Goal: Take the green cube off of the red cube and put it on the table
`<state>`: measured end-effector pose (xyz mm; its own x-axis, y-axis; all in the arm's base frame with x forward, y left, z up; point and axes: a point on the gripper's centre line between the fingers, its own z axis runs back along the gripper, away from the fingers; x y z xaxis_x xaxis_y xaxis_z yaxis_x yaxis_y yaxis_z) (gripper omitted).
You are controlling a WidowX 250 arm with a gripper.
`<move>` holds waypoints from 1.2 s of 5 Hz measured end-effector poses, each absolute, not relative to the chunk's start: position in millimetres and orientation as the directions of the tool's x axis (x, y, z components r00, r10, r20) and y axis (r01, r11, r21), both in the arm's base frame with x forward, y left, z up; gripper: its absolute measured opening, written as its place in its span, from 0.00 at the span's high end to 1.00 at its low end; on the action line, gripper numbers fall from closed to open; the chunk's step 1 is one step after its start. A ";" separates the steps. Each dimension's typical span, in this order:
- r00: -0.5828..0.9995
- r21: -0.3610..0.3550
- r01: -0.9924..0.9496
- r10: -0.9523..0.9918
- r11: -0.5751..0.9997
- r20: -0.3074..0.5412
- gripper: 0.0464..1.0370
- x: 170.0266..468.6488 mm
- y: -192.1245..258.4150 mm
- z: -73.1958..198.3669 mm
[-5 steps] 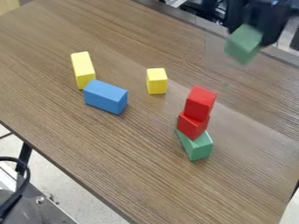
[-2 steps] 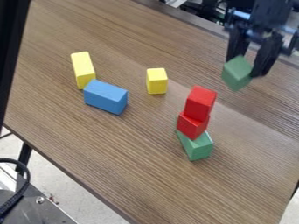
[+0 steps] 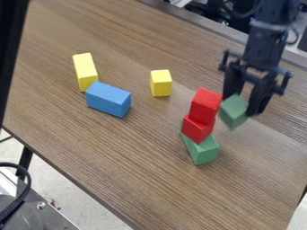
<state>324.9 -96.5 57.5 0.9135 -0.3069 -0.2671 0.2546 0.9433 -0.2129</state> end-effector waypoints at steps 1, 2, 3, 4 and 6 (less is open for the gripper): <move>0.916 -0.215 0.293 -0.338 0.932 -0.218 0.46 328.2 -97.4 56.7; 0.903 -0.226 0.346 -0.389 0.911 -0.184 0.46 328.3 -99.7 50.5; 0.899 -0.205 0.361 -0.398 0.910 -0.181 0.46 330.0 -98.1 50.6; 0.896 -0.165 0.393 -0.417 0.905 -0.150 0.46 335.5 -99.1 48.9; 0.811 -0.105 0.575 -0.582 0.812 -0.057 0.11 353.7 -110.9 60.5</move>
